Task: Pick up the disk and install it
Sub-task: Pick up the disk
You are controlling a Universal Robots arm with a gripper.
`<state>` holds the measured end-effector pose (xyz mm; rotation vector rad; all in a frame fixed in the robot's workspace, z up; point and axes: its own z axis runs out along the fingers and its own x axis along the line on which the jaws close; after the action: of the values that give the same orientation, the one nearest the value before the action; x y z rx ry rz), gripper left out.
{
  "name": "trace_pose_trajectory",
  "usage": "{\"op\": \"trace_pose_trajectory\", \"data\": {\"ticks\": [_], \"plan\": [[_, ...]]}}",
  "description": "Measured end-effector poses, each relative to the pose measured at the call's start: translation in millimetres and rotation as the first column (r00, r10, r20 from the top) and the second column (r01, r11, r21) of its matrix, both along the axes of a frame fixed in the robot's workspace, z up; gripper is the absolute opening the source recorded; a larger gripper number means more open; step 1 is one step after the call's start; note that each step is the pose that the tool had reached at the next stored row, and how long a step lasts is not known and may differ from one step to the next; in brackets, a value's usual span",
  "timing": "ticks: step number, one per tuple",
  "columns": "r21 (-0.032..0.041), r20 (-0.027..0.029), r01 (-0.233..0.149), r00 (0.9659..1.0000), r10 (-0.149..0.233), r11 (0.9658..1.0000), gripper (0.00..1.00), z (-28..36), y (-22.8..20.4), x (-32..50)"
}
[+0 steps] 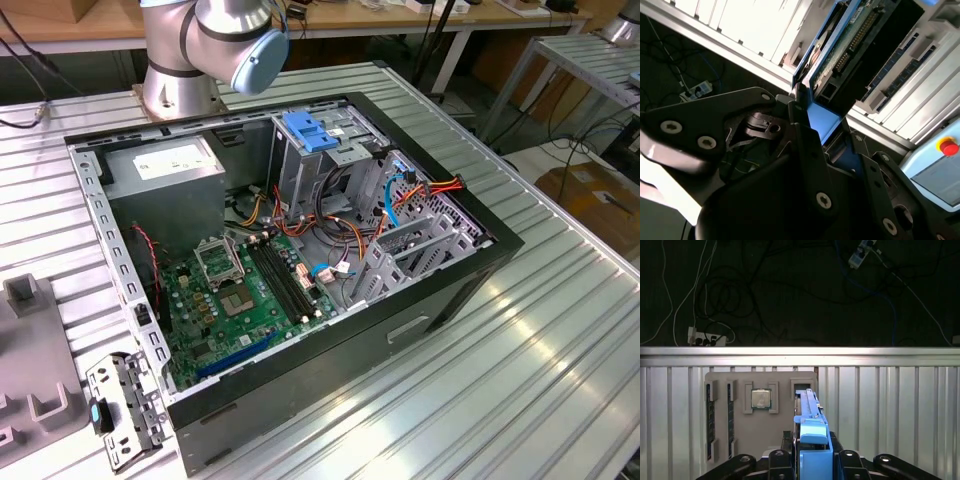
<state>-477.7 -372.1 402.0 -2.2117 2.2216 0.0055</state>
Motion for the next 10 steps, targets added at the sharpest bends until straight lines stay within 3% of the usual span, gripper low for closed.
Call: {"op": "trace_pose_trajectory", "data": {"ticks": [10], "plan": [[0.0001,0.0000,0.000,1.0000,0.000,1.0000,0.37,8.7,0.0,0.2]]}}
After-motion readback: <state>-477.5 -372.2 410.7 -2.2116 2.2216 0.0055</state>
